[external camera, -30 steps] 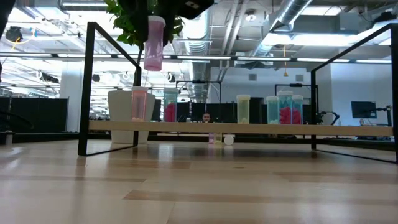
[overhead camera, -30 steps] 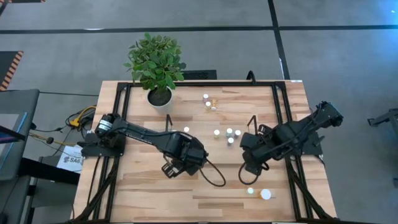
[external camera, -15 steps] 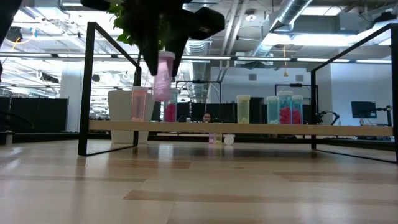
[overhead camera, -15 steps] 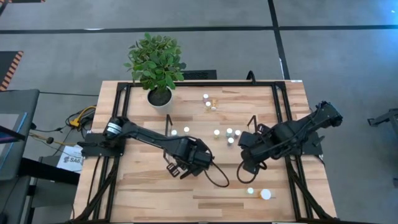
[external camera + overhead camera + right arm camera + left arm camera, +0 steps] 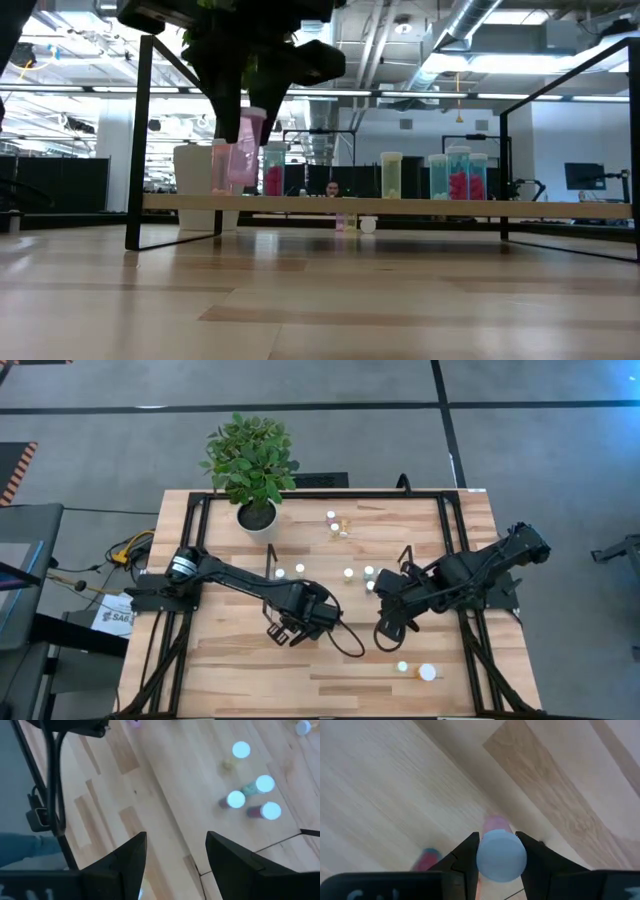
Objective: Pick and place medicine bottles onto shelf by color
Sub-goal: Put the pink pill bottle on the shelf
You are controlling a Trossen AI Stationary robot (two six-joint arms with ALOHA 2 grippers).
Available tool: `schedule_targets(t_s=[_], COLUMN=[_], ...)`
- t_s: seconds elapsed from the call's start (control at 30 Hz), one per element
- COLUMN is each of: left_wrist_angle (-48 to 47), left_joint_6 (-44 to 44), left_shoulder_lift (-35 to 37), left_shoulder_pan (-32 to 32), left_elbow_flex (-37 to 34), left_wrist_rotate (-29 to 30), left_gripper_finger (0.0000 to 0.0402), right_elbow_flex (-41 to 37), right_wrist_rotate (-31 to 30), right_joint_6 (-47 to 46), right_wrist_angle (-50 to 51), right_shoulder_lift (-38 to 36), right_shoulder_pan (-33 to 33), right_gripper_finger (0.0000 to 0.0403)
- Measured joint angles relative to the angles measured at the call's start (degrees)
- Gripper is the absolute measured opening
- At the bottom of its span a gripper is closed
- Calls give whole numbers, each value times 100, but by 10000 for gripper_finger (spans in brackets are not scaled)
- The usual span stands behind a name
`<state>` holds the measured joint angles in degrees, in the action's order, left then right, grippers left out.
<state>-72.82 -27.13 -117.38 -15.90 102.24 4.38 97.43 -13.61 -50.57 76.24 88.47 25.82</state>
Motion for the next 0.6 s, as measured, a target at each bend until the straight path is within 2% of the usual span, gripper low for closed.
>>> schedule_targets(t_s=[0.6], left_wrist_angle=[-36], left_joint_6=[-39], left_shoulder_lift=[9], left_shoulder_pan=[0], left_elbow_flex=[-15], left_wrist_rotate=[147], left_gripper_finger=[98], right_elbow_flex=[2], right_wrist_rotate=[5], right_joint_6=[-2], right_wrist_angle=[-316], right_shoulder_lift=[0], right_shoulder_pan=[-538], right_gripper_finger=[226])
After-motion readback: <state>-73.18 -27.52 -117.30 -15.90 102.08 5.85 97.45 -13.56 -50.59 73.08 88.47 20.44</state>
